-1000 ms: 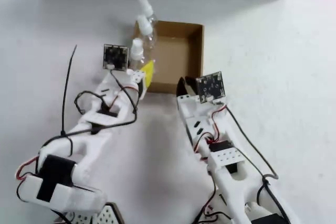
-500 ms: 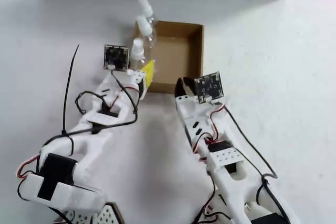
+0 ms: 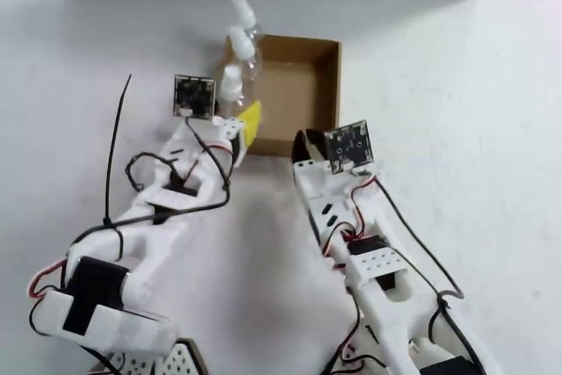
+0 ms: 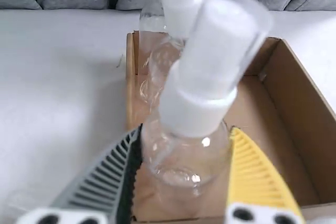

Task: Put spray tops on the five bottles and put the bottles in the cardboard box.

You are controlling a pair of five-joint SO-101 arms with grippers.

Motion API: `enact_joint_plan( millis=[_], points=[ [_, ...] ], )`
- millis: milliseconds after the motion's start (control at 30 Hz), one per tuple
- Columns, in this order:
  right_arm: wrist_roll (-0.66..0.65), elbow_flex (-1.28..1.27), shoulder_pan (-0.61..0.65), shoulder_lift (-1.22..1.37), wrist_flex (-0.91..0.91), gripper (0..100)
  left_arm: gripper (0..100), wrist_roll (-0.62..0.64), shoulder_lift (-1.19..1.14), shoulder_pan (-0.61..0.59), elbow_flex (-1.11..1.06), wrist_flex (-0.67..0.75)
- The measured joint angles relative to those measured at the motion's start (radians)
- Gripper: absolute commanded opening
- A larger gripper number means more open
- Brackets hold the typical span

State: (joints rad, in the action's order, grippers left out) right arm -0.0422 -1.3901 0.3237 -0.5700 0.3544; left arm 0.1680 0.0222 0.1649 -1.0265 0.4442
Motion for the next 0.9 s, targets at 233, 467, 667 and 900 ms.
enact_joint_plan(
  millis=[233,467,667,900],
  points=[
    [0.000,0.000,0.000,0.000,0.000,1.6,32,0.000,-0.009,0.003,-0.003,0.000],
    [0.000,0.000,0.000,0.000,0.000,1.6,32,0.000,-0.009,0.002,-0.003,0.000],
    [0.000,0.000,0.000,0.000,0.000,1.6,32,0.000,-0.009,0.002,-0.003,0.000],
    [0.000,0.000,0.000,0.000,0.000,1.6,32,0.000,-0.009,0.011,-0.025,0.000]
  ],
)
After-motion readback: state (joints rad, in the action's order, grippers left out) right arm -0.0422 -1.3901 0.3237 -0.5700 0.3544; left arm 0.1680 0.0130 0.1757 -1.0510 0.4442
